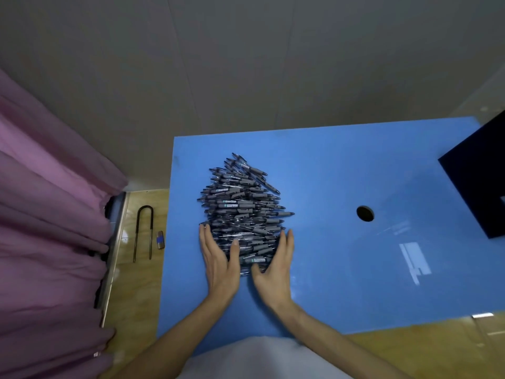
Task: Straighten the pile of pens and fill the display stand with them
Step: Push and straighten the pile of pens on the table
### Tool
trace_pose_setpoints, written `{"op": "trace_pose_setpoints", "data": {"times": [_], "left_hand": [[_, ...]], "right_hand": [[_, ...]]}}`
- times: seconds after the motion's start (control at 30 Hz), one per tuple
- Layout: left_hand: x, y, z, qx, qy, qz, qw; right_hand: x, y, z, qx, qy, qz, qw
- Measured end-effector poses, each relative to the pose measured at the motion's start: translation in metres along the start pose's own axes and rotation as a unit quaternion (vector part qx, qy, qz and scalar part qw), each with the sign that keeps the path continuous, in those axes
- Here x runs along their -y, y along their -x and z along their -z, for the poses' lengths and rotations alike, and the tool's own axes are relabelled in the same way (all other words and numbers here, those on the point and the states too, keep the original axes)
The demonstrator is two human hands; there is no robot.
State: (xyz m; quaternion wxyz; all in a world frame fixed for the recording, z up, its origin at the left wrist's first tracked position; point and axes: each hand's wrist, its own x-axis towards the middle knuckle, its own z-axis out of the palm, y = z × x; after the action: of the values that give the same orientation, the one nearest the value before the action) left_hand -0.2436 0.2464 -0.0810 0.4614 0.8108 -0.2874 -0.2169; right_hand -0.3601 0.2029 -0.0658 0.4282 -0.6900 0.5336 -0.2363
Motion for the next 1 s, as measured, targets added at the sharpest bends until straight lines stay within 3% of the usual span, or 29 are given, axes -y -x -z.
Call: {"op": "trace_pose_setpoints", "data": {"times": [0.17,0.4,0.67,0.77,0.87,1.0], "left_hand": [[0.009,-0.001,0.004,0.001,-0.013,-0.021,1.0],[0.012,-0.003,0.004,-0.009,-0.001,0.003,1.0],[0.005,-0.003,0.0,-0.027,0.011,0.019,0.999],[0.003,-0.004,0.002,-0.035,0.025,0.032,0.999],[-0.002,-0.025,0.011,-0.045,0.038,0.038,0.998],[-0.019,-0.081,0.019,0.005,0.006,0.065,0.998]], "right_hand": [[-0.014,0.003,0.011,-0.011,0.043,0.062,0.997],[-0.041,0.006,0.032,0.068,0.153,0.111,0.98],[-0.019,0.014,0.005,0.065,0.051,0.074,0.994],[-0.022,0.012,0.017,0.057,0.063,0.123,0.989],[-0.017,-0.023,0.037,0.023,0.064,0.165,0.984],[0.008,-0.11,0.049,0.01,0.044,0.089,0.995]]}}
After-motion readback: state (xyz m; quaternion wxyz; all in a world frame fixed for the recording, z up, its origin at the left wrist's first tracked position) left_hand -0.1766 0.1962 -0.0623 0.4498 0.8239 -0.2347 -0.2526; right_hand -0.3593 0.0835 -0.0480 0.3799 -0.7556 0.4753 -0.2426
